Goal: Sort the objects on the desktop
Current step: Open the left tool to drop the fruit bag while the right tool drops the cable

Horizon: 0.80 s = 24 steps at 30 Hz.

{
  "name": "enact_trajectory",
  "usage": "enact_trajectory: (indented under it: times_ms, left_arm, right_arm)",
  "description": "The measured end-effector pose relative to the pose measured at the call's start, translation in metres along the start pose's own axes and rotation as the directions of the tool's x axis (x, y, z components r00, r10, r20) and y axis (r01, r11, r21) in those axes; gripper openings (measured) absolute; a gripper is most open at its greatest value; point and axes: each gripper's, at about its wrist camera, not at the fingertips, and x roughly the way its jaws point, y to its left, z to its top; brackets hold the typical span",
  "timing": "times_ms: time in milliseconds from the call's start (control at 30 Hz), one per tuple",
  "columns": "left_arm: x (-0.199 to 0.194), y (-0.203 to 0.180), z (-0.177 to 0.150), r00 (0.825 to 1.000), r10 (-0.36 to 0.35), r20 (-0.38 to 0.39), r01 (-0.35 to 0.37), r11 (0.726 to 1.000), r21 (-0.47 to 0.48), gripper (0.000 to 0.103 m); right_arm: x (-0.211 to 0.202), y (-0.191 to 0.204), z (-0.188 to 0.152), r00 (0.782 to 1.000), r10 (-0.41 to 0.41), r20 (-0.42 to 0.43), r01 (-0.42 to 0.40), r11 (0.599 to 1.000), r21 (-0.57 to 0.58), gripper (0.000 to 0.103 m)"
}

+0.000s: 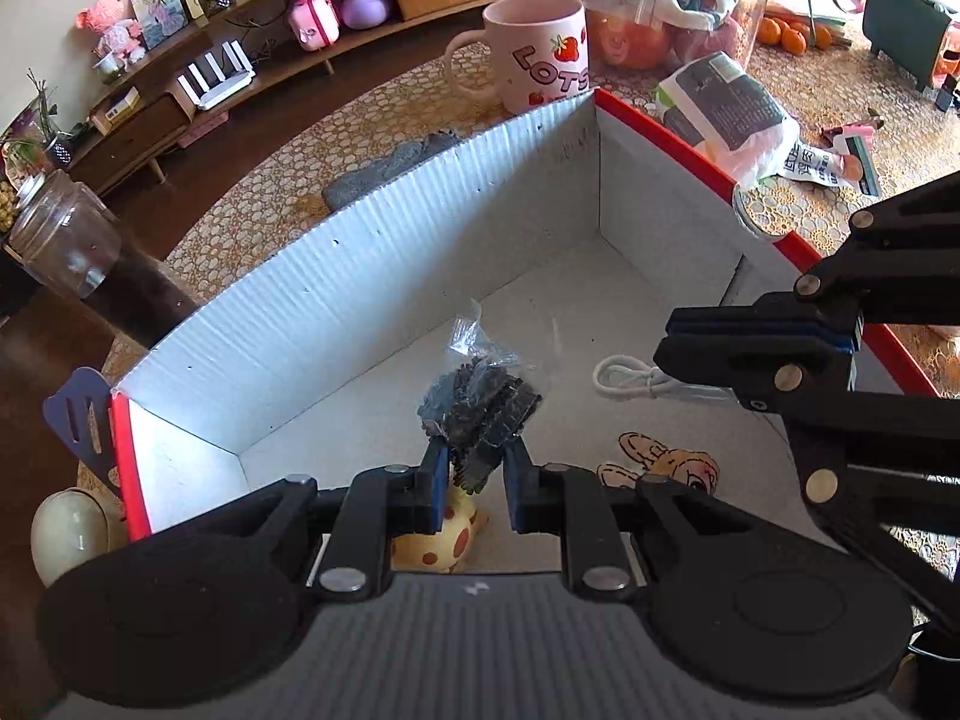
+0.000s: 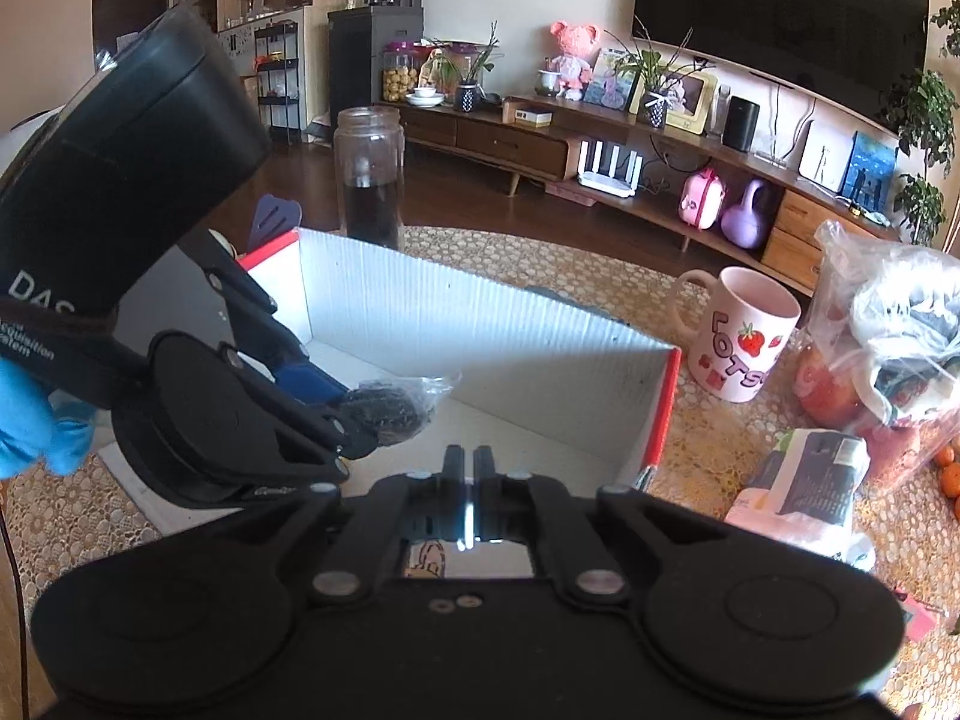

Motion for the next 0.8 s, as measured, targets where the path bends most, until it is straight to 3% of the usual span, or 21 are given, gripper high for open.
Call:
enact_trajectory:
  times_ms: [367, 733, 800]
  left_arm:
    - [0.024, -0.001, 0.005, 0.995, -0.043, -0.087, 0.044, 0.999, 0.005, 0.018]
    - [0.024, -0.001, -0.002, 0.994, -0.066, -0.089, 0.064, 0.998, -0.025, 0.019]
    - [0.021, -0.002, -0.003, 0.995, -0.060, -0.080, 0.057, 0.998, -0.037, 0.021]
  right_arm:
    - [0.010, 0.004, -0.011, 0.999, 0.026, -0.046, -0.026, 1.000, 0.000, 0.002]
    - [0.007, 0.003, -0.016, 0.996, 0.058, -0.070, -0.057, 0.998, 0.007, 0.020]
    - [0.004, 0.002, -0.016, 0.996, 0.060, -0.064, -0.059, 0.998, 0.009, 0.029]
